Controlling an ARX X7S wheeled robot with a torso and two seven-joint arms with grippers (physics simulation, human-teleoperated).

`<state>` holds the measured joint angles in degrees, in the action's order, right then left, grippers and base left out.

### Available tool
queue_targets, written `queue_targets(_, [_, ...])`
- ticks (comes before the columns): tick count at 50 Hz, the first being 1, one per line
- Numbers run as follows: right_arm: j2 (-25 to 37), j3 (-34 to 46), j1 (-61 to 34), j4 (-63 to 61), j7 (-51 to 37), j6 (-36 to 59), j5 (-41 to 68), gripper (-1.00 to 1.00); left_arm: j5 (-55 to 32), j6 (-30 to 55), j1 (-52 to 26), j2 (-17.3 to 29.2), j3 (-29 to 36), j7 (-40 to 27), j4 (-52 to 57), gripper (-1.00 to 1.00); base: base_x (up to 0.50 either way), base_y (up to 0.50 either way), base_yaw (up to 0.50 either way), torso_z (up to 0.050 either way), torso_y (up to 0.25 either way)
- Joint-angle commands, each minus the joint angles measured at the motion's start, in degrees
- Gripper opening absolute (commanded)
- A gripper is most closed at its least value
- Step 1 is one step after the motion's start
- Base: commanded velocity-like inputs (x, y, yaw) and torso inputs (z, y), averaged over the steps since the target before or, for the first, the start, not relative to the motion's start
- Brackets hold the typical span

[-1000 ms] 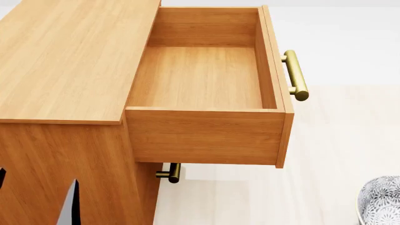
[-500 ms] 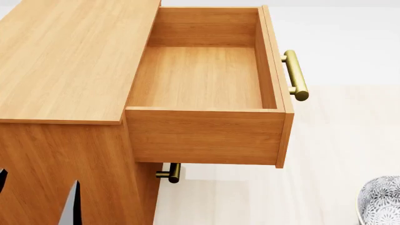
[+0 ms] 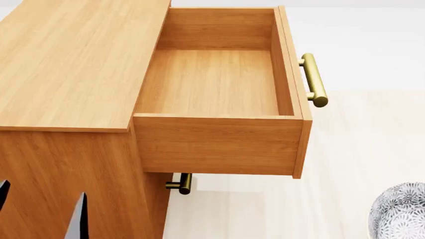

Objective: Put the bowl on top of the cabinet.

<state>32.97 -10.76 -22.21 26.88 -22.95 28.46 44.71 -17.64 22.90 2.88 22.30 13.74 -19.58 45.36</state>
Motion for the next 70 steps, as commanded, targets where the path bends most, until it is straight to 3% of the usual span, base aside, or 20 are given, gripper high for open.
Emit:
queue_targets(1, [-2.34, -0.91, 0.57, 1.16, 2.91, -0.04, 1.93, -1.00, 1.54, -0.18, -0.32, -1.63, -2.38, -1.72, 0.39, 1.00, 0.00, 0.00, 0.00, 0.000, 0.000])
queue_targets(15, [-1.96, -3.87, 3.54, -5.87, 0.44, 1.89, 5.43, -1.00, 1.02, -0.26, -0.24, -1.29, -2.43, -2.05, 0.96, 1.00, 0.00, 0.00, 0.00, 0.000, 0.000])
queue_targets(44, [4.66, -11.50, 5.81, -26.85, -9.25, 12.98, 17.22, -1.00, -1.39, 0.74, 0.03, -0.31, -3.56, -3.22, 4.29, 1.00, 0.00, 0.00, 0.00, 0.000, 0.000])
queue_targets(70, [10.26, -7.89, -14.56, -28.64, -18.13, 23.18, 25.63, -1.00, -1.32, 0.64, -0.17, 0.17, -2.27, -3.79, 4.21, 1.00, 0.00, 0.00, 0.00, 0.000, 0.000])
